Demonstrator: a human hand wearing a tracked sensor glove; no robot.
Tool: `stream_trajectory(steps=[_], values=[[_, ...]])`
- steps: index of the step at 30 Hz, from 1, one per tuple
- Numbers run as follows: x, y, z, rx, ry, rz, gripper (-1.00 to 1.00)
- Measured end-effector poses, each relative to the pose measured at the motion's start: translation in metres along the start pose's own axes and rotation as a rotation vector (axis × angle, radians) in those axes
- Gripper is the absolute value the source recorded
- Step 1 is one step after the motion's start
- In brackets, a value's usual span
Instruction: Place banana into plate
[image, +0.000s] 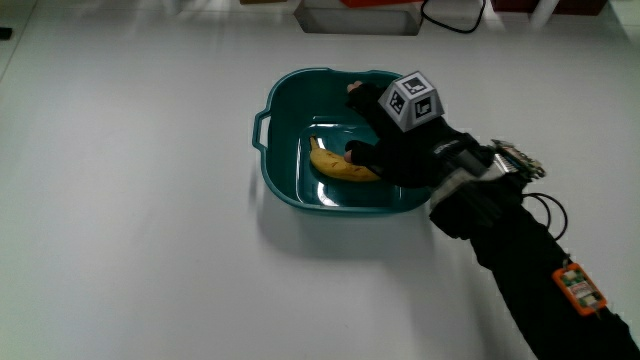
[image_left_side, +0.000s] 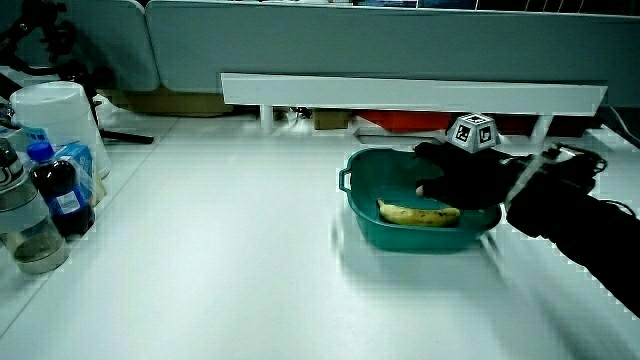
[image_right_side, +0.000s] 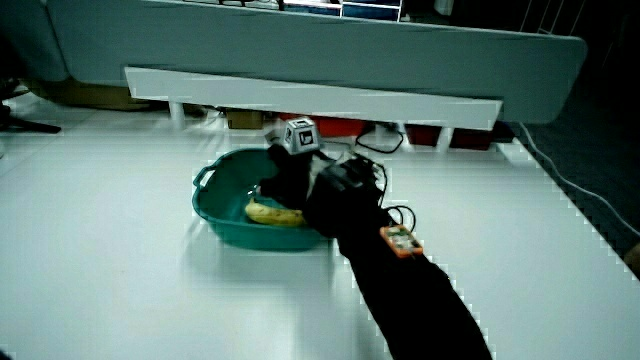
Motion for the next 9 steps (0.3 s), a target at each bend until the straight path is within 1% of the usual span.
stream_trajectory(steps=[1, 2, 3, 4, 7, 8, 9], values=[[0.003, -0.003, 0.003, 0.021, -0.006, -0.015, -1.00], [0.006, -0.005, 0.003, 0.001, -0.024, -0.022, -1.00], [0.009, -0.009, 0.004, 0.003, -0.006, -0.011, -1.00], [0.010, -0.014, 0.009, 0.015, -0.007, -0.016, -1.00], [0.027, -0.017, 0.000, 0.018, 0.081, 0.043, -1.00], [0.024, -0.033, 0.013, 0.081, -0.026, -0.056, -1.00], [0.029, -0.036, 0.011, 0.071, -0.025, -0.048, -1.00]])
